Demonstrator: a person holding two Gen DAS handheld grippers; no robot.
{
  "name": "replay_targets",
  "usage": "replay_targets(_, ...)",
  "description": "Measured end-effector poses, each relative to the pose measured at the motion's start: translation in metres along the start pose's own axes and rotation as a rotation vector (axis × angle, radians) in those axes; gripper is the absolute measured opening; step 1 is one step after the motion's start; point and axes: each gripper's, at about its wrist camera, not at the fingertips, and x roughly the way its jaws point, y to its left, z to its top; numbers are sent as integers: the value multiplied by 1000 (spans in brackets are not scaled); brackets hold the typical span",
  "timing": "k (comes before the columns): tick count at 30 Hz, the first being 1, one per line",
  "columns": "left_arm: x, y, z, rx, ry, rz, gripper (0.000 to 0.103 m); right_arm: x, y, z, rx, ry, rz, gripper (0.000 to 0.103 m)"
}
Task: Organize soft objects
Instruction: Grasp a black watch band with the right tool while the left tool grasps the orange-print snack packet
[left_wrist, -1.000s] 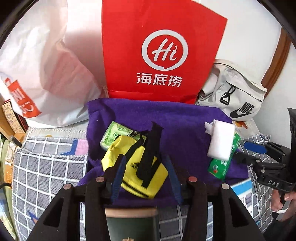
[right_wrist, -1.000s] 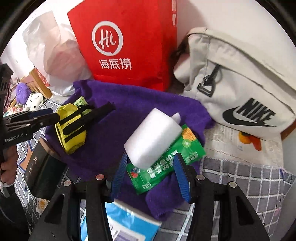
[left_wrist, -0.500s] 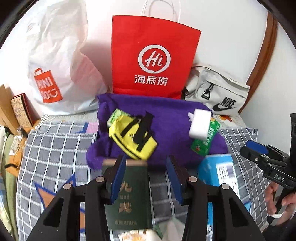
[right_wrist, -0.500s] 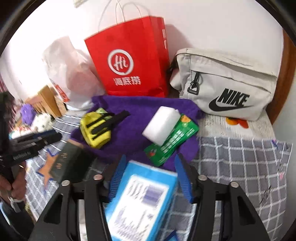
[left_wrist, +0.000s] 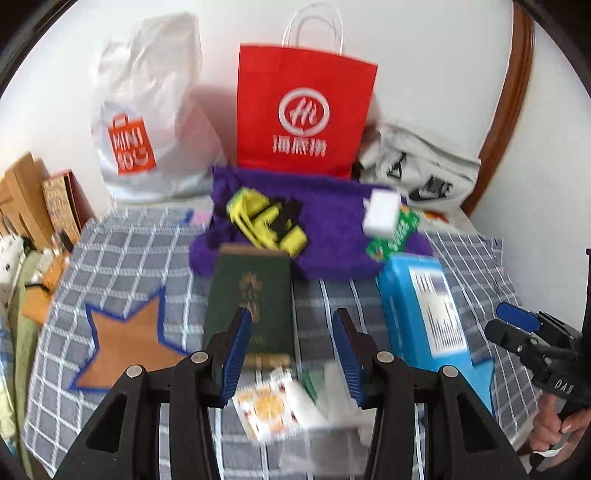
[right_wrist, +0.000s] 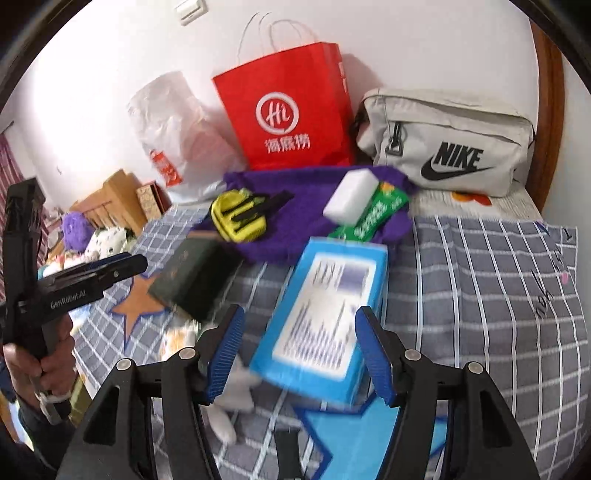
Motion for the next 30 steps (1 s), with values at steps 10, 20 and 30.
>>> replay_targets(10,-12,11,-52,-30,13,30,44,1,13,-62,-31,65,14,62)
replay_targets(20,8,27,-79,-74,92,22,45,23,17,-106,-72,148,-16,62)
replay_targets(30,35,31,-86,-74,142,27,49,44,36,-127,-204,127,-121,38)
